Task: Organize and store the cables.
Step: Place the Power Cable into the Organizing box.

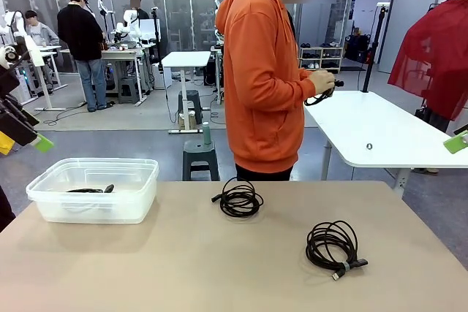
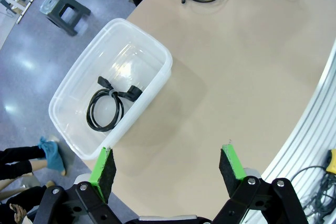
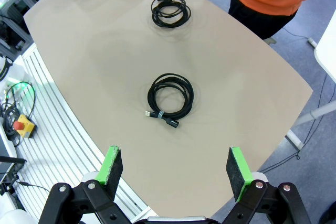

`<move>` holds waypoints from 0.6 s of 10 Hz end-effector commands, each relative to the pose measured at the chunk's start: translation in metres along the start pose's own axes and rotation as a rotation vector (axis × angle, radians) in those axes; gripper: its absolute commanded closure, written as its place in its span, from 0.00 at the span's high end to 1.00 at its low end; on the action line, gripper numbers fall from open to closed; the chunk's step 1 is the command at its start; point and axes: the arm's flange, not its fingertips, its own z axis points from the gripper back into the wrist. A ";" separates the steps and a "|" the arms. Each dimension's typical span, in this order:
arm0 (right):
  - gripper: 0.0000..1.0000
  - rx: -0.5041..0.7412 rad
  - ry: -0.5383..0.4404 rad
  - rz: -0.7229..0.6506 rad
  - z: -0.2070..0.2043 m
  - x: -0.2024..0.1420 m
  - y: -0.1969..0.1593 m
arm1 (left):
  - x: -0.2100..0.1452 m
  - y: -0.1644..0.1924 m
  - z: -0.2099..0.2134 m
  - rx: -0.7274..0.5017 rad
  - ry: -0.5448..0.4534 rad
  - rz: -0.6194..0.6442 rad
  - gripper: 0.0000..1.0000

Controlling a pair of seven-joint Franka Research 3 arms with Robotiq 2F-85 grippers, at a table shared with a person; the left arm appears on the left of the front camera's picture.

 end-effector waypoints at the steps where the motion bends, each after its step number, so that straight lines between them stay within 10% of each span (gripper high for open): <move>1: 1.00 0.011 -0.008 0.012 0.000 -0.001 0.000 | 0.002 -0.001 0.001 0.008 0.003 0.012 1.00; 6: 1.00 0.011 -0.008 0.012 0.000 -0.001 0.000 | 0.002 -0.001 0.001 0.008 0.003 0.012 1.00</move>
